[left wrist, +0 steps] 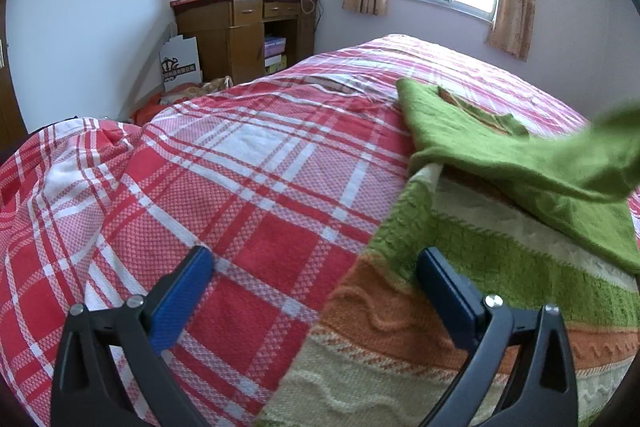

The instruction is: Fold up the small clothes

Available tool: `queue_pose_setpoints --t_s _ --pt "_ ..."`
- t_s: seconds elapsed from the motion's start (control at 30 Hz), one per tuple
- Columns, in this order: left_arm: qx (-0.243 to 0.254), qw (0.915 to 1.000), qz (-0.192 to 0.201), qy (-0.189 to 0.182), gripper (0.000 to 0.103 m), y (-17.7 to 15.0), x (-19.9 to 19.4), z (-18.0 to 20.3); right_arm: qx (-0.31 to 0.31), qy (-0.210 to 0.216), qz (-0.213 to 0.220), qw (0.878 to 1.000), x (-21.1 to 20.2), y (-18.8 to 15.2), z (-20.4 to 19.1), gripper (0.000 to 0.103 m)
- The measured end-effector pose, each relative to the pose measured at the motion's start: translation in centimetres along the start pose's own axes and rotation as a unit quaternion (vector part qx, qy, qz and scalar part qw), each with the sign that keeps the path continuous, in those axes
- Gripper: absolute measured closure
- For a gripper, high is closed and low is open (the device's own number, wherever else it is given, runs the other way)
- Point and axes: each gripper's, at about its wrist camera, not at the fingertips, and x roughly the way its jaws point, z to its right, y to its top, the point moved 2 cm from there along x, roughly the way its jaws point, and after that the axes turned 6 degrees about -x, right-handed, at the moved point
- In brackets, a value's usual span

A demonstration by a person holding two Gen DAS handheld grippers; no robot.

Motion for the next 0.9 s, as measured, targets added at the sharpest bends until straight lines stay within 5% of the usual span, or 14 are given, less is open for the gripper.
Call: queue_pose_setpoints --t_s 0.2,0.4,0.5,0.57,0.6,0.67,0.7,0.8,0.87,0.9 --pt "0.000 1.0000 0.000 0.000 0.000 0.0 0.0 0.0 0.003 -0.024 -0.094 0.995 5.9 -7.7 1.7 0.095" --pt "0.000 1.0000 0.000 0.000 0.000 0.0 0.0 0.0 0.016 -0.020 -0.114 0.993 6.9 -10.7 2.2 0.093" --pt "0.000 1.0000 0.000 0.000 0.000 0.0 0.0 0.0 0.023 -0.011 -0.137 0.990 6.2 -10.9 2.8 0.077" --pt "0.000 1.0000 0.000 0.000 0.000 0.0 0.1 0.0 0.020 -0.039 -0.139 0.989 5.2 -11.5 3.5 0.050" --pt "0.000 1.0000 0.000 0.001 0.000 0.0 0.1 0.0 0.025 -0.067 -0.136 0.988 4.4 -11.8 4.3 0.049" --pt "0.000 1.0000 0.000 0.001 0.000 0.0 0.1 0.0 0.052 -0.141 -0.121 0.981 2.2 -12.0 6.0 0.049" --pt "0.001 1.0000 0.000 0.001 0.000 0.0 0.1 0.0 0.071 -0.141 -0.099 0.982 1.0 -11.8 6.6 0.049" --pt "0.001 1.0000 0.000 0.001 0.000 0.0 0.1 -0.1 0.102 -0.085 -0.047 0.990 -0.9 -10.5 6.6 0.054" --pt "0.001 1.0000 0.000 0.001 0.000 0.0 0.1 0.0 0.086 -0.039 -0.047 0.994 -0.4 -9.3 4.8 0.074" --pt "0.001 1.0000 0.000 0.001 0.000 0.0 0.1 0.0 0.075 -0.019 -0.051 0.996 0.2 -8.7 3.7 0.075"
